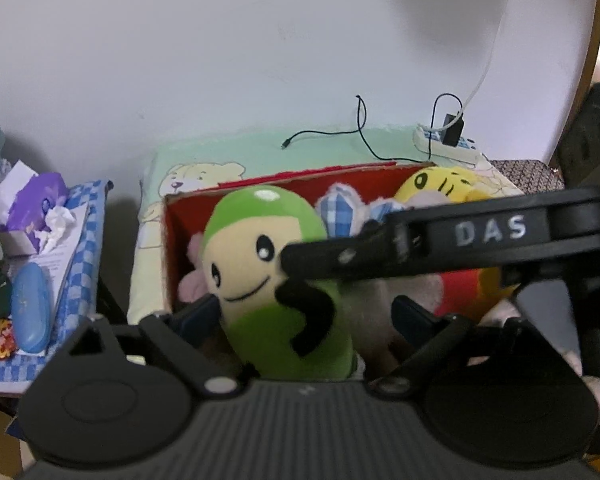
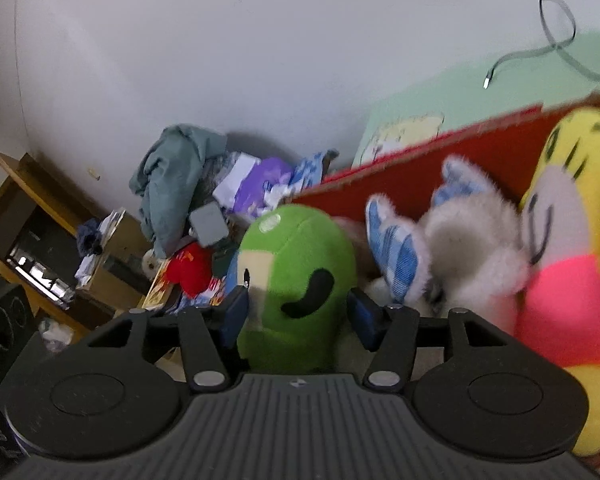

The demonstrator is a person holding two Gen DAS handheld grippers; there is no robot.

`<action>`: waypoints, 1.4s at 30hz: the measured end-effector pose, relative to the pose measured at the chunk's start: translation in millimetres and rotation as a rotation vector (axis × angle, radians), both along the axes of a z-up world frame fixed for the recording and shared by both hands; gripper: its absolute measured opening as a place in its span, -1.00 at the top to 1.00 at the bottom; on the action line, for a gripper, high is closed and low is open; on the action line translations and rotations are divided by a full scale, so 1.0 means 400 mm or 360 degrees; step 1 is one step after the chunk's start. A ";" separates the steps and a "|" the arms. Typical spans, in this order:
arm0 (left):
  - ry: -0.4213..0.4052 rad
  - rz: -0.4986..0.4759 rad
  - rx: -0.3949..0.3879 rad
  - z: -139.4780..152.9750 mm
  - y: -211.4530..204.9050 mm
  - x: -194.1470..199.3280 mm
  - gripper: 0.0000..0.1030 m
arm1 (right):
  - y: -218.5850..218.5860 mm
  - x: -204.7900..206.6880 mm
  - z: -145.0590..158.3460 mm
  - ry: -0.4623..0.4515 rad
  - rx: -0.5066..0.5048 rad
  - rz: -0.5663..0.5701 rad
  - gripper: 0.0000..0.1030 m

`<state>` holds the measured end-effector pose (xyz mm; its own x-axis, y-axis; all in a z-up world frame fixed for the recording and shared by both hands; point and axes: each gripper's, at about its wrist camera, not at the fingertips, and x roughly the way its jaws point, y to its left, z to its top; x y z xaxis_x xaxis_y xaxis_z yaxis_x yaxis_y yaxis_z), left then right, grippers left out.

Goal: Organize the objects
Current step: 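Lower the green pear plush into the box and open the right gripper, then withdraw the right gripper up and away from the red box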

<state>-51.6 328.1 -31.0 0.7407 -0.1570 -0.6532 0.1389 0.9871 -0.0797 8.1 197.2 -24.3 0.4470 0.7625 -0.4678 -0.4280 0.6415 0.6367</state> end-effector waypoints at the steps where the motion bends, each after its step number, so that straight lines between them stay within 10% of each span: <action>1: -0.0004 0.0004 -0.0012 0.004 0.003 -0.004 -0.80 | -0.003 -0.003 0.005 -0.0030 0.0001 -0.0026 -0.11; 20: 0.0057 0.0071 -0.0036 0.012 0.001 0.005 -0.84 | -0.049 -0.016 0.013 -0.0047 0.0029 -0.0191 0.16; 42: 0.0125 0.0298 0.0174 0.059 -0.072 0.028 -0.93 | -0.179 -0.141 0.039 -0.0163 -0.0359 -0.0642 0.01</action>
<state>-40.5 299.5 -7.2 0.6966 0.0534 -0.7154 -0.0498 0.9984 0.0260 -48.4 125.4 -8.7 0.7393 0.4031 -0.5395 -0.1697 0.8867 0.4300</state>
